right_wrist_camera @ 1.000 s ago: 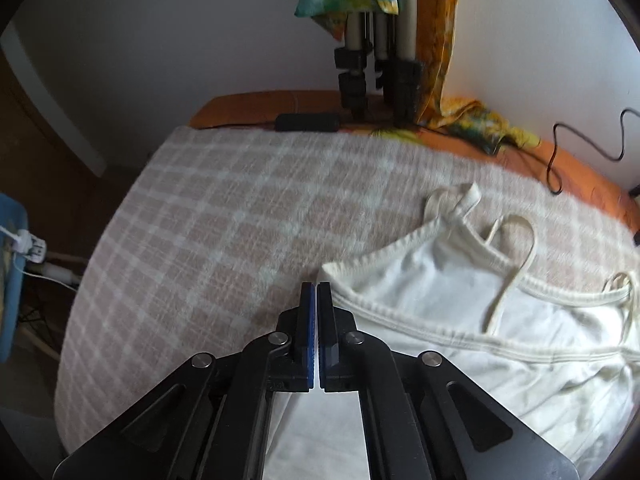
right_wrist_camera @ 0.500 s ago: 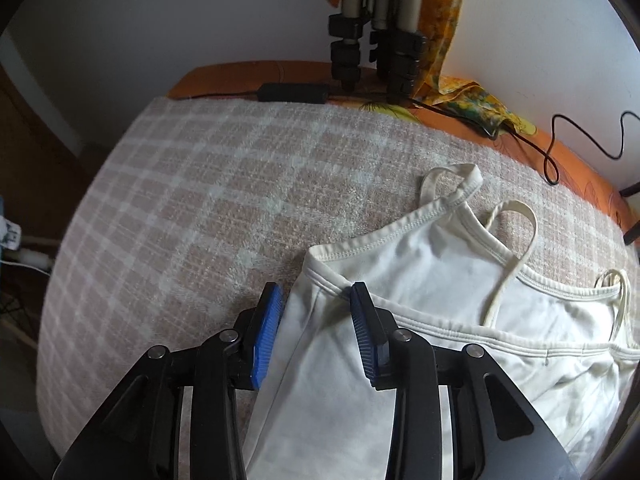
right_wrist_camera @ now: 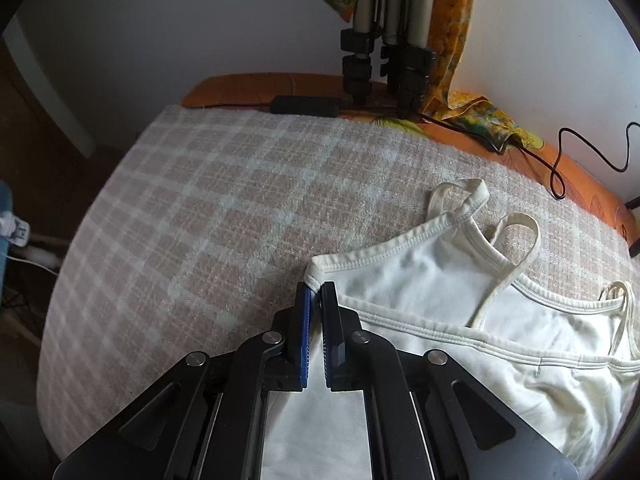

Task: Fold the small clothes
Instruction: 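Grasp the neckline edge with the right tool while the left tool grasps the hem edge, then lift the grasped side with both tools and fold it lengthwise over the other half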

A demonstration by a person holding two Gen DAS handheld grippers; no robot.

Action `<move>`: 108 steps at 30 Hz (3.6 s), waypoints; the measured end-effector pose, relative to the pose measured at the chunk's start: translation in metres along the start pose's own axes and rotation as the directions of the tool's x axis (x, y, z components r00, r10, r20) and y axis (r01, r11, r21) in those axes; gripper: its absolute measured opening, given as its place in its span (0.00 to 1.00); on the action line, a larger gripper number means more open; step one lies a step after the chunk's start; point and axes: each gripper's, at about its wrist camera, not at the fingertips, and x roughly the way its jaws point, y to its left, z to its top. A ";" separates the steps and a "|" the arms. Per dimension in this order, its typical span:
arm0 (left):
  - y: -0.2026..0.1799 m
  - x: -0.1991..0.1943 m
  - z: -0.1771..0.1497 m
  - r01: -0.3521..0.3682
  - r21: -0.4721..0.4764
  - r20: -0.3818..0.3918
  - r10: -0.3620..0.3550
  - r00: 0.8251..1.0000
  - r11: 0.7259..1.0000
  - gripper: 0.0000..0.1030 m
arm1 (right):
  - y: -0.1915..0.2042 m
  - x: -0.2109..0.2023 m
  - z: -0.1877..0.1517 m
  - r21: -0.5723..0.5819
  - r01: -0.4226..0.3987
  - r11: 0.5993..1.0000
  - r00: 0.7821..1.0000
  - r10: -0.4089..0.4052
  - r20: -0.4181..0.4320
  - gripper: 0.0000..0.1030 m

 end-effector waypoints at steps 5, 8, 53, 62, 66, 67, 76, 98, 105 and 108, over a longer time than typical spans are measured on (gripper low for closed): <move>-0.019 -0.001 0.002 0.043 0.058 -0.004 -0.043 0.999 0.997 0.00 | -0.024 -0.025 0.001 0.028 -0.041 0.999 0.998 0.040 0.045 0.04; -0.036 0.001 0.002 0.062 0.093 -0.010 -0.062 0.998 0.994 0.00 | -0.038 -0.039 -0.003 0.031 -0.040 0.999 0.997 0.038 0.062 0.04; -0.181 0.062 -0.027 0.145 0.405 -0.118 -0.106 0.987 0.903 0.31 | -0.248 -0.196 -0.092 0.219 0.023 0.975 0.992 -0.050 0.117 0.26; -0.249 0.087 -0.061 0.221 0.518 -0.199 -0.134 0.971 0.827 0.40 | -0.289 -0.218 -0.126 0.259 0.047 0.965 0.992 -0.075 0.100 0.34; -0.274 0.100 -0.076 0.239 0.560 -0.230 -0.129 0.965 0.793 0.41 | -0.299 -0.218 -0.132 0.274 0.031 0.961 0.993 -0.060 0.098 0.39; -0.279 0.104 -0.079 0.245 0.568 -0.238 -0.128 0.963 0.786 0.42 | -0.301 -0.217 -0.133 0.276 0.029 0.961 0.994 -0.057 0.096 0.39; -0.306 0.132 -0.094 0.191 0.627 -0.227 -0.057 0.972 0.755 0.40 | -0.309 -0.184 -0.136 0.286 -0.001 0.958 0.998 -0.018 0.064 0.39; -0.272 0.116 -0.065 0.202 0.469 -0.177 -0.132 0.975 0.860 0.02 | -0.303 -0.126 -0.110 0.278 0.039 0.960 0.999 -0.047 0.024 0.03; -0.257 0.100 -0.063 0.212 0.424 -0.156 -0.160 0.975 0.880 0.02 | -0.279 -0.143 -0.091 0.237 0.068 0.969 0.996 -0.079 0.038 0.02; -0.244 0.092 -0.059 0.211 0.394 -0.140 -0.169 0.976 0.894 0.02 | -0.259 -0.147 -0.080 0.202 0.073 0.977 0.995 -0.084 0.046 0.02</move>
